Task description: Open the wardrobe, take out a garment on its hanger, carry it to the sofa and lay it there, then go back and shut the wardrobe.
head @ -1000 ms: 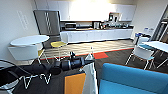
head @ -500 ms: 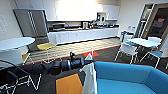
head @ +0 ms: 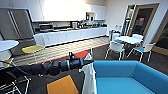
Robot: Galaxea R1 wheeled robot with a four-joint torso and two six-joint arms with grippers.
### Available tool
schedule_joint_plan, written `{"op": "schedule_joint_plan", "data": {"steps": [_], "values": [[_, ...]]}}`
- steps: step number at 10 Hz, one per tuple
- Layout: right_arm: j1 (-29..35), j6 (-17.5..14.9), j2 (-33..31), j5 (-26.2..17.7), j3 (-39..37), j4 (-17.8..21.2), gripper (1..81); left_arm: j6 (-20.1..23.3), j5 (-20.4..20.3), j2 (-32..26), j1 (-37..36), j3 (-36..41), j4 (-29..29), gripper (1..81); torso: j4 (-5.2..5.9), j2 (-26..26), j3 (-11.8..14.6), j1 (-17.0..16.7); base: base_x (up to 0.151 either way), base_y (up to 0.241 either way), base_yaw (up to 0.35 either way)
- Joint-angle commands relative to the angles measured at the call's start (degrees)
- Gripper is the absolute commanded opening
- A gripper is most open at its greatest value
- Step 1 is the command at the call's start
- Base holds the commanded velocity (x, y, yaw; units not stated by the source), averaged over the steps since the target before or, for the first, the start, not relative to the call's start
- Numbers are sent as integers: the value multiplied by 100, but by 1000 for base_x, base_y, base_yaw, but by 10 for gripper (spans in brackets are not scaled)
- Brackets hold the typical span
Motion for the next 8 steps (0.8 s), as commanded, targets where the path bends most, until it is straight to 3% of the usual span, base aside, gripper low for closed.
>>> {"op": "schedule_joint_plan", "data": {"steps": [1, 8], "values": [[206, -17, 32, -245, 25, -16, 811, 26, -264, -13, -892, 175, 134, 10, 0, 0, 0, 0, 0, 0, -312], [206, -17, 40, -245, 7, -16, 811, 17, -264, -65, -839, 219, 170, 10, 0, 0, 0, 0, 0, 0, -311]]}}
